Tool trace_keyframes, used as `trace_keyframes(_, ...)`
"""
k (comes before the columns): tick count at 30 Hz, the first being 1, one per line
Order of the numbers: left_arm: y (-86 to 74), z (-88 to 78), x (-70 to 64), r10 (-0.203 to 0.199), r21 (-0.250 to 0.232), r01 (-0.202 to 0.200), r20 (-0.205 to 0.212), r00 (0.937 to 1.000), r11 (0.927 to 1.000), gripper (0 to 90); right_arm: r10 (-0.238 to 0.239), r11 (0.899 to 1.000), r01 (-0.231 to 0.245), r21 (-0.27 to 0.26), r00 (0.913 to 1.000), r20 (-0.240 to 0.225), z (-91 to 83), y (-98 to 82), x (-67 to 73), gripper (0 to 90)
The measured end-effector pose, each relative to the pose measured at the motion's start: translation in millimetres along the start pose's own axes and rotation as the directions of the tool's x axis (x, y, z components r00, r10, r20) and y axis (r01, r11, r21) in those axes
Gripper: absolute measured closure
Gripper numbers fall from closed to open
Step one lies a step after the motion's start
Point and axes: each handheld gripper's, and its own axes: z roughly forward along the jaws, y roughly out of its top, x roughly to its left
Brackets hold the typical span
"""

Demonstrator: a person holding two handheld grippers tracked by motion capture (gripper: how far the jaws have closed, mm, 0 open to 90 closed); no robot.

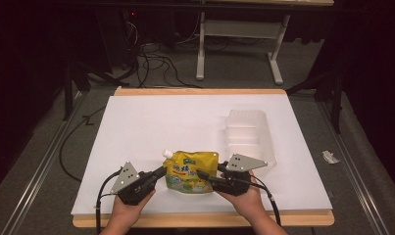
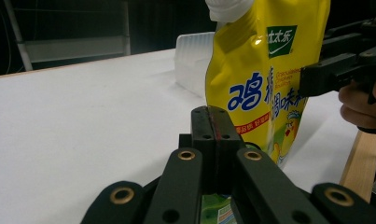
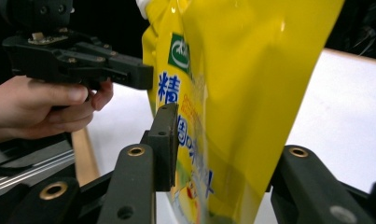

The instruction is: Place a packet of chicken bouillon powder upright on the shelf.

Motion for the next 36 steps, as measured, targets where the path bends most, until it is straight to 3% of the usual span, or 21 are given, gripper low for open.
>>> trace_keyframes(11, -0.7, -2.9, 0.1, 0.006, 0.000, -0.006, 0.006, 1.0000, 1.0000, 89.3, -0.001, 0.999, 0.001, 0.054, 0.9999, -0.011, 6.1, -4.3, 0.0, 63.2)
trace_keyframes(22, -1.7, -2.6, 2.9, 0.015, 0.004, -0.015, -0.015, 0.9998, 0.9999, 83.4, -0.025, 0.996, 0.029, 0.080, 0.9980, -0.057, 6.7, -4.9, -4.1, 79.3)
trace_keyframes(27, 0.5, -5.0, 6.0, 0.010, 0.002, -0.010, -0.022, 0.9997, 1.0000, 63.9, -0.024, 0.996, 0.031, 0.085, 0.9959, -0.087, 6.1, -4.4, -2.7, 85.4)
trace_keyframes(28, 1.3, -5.5, 7.4, 0.011, -0.001, -0.011, -0.039, 0.9992, 0.9999, 59.4, -0.022, 0.996, 0.029, 0.083, 0.9957, -0.090, 6.2, -4.1, -2.5, 86.0)
trace_keyframes(32, 2.6, -6.8, 11.7, 0.003, 0.006, -0.003, -0.056, 0.9984, 1.0000, 50.1, -0.027, 0.996, 0.033, 0.077, 0.9959, -0.087, 5.3, -2.2, -0.5, 86.8)
trace_keyframes(36, 2.1, -7.0, 15.1, 0.009, 0.010, -0.009, -0.073, 0.9973, 0.9999, 46.3, -0.030, 0.997, 0.036, 0.064, 0.9960, -0.084, 3.1, 0.1, 0.0, 86.9)
